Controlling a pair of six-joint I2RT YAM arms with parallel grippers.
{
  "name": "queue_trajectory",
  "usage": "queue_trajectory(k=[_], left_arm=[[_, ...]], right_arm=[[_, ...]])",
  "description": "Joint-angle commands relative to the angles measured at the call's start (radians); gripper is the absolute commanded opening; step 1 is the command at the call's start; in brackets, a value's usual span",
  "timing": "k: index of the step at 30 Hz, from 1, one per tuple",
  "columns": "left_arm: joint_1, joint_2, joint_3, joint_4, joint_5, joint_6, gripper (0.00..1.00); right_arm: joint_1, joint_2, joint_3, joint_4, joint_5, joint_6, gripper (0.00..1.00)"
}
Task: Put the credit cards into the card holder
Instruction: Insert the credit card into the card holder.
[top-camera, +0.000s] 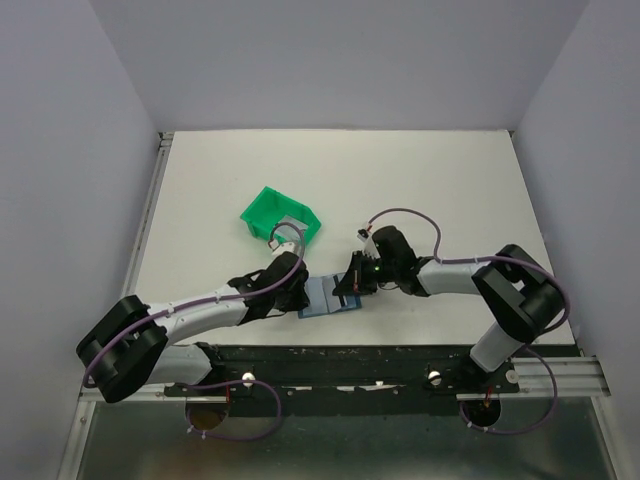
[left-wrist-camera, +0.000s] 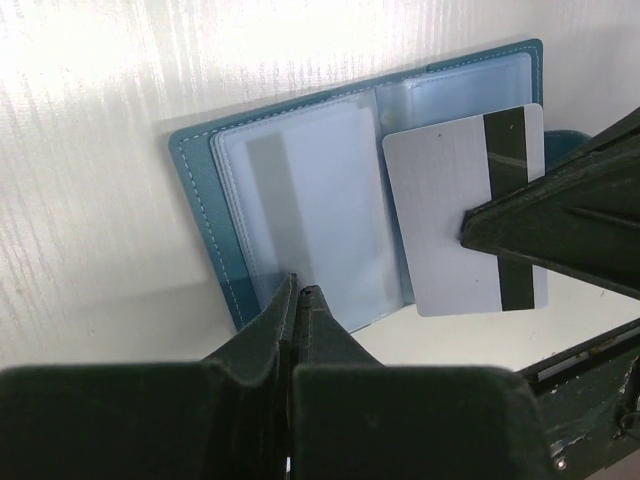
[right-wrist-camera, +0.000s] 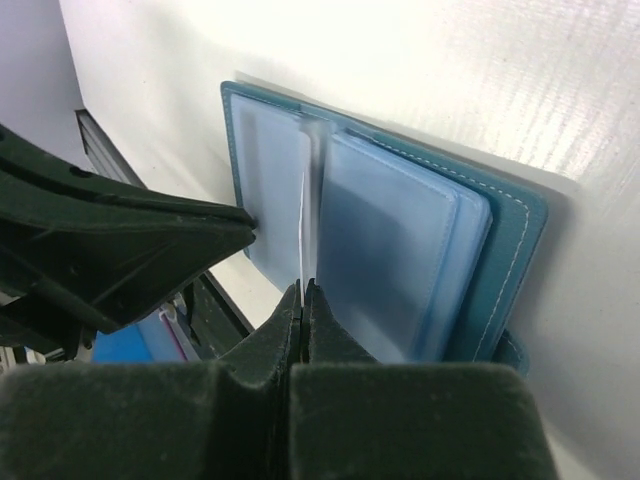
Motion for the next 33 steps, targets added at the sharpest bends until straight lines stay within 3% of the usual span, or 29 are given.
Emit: queue_trajectory(k=[1, 22, 33], left_arm=[[0.007, -0.021, -0.028, -0.013, -0.014, -0.014, 0.00], [0.009, -0.012, -0.039, 0.001, -0.005, -0.013, 0.00], [0.009, -0.010, -0.040, 0.001, -0.005, -0.017, 0.00]], right_arm=[[-0.006, 0.032, 0.019, -0.023, 0.027, 0.029, 0.00], [-0.005, 0.133, 0.034, 0.088, -0.056, 0.070, 0.00], [-0.005, 0.162, 0.065, 0.106, -0.143, 0.014, 0.00]])
